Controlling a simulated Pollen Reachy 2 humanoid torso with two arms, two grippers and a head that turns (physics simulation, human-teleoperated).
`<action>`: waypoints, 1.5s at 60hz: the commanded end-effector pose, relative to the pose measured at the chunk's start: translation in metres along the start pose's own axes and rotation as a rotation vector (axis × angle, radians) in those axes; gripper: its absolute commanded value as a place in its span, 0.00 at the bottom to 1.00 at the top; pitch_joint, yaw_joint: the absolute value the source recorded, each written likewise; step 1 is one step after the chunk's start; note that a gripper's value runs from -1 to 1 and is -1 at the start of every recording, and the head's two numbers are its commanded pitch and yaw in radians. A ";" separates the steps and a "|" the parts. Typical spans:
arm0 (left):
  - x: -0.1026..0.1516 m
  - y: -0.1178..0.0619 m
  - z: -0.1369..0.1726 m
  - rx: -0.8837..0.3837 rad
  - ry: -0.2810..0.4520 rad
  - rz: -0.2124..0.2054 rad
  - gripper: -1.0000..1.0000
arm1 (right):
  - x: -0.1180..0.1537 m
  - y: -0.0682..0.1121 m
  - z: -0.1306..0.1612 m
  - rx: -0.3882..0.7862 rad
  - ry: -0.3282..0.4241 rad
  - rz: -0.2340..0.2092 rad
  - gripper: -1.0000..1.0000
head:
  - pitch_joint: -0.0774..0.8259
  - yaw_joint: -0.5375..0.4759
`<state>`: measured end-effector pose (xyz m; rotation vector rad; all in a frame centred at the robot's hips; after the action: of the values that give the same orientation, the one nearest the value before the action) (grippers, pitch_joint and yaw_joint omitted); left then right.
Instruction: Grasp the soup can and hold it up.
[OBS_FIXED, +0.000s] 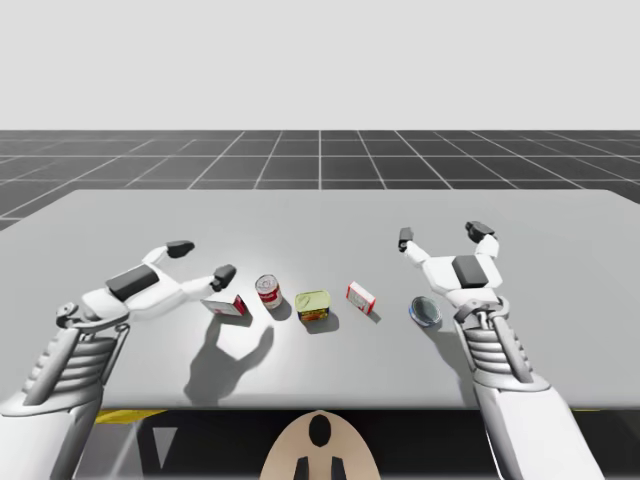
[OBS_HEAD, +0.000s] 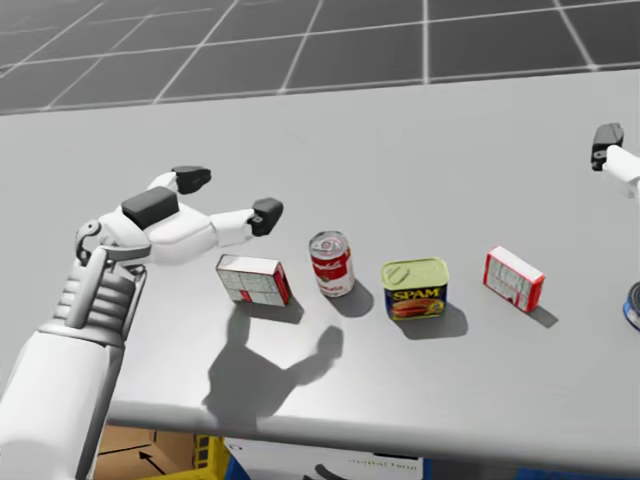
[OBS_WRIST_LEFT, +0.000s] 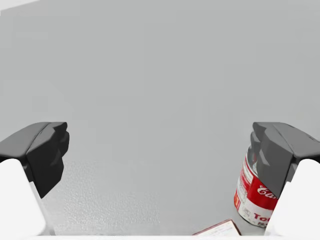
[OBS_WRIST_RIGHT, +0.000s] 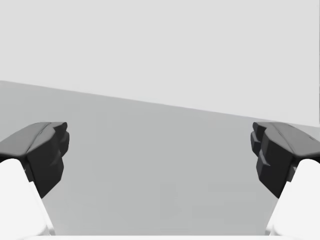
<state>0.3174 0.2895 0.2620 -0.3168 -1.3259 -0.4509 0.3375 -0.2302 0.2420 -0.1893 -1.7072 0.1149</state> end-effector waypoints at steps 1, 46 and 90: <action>-0.008 -0.006 0.002 -0.172 0.128 -0.018 0.00 | -0.002 0.001 -0.001 -0.001 0.004 0.006 0.00 | 0.76 0.76; -0.046 -0.045 -0.062 -0.337 0.289 -0.077 0.00 | 0.000 -0.006 -0.002 -0.015 -0.011 0.009 0.00 | 0.77 0.75; -0.060 -0.051 -0.091 -0.332 0.335 -0.067 1.00 | 0.004 -0.009 -0.001 -0.024 -0.024 0.005 0.00 | 0.76 0.74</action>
<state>0.3633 0.2075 0.1923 -0.4550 -0.9788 -0.7506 0.3379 -0.2386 0.2469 -0.2108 -1.7312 0.1017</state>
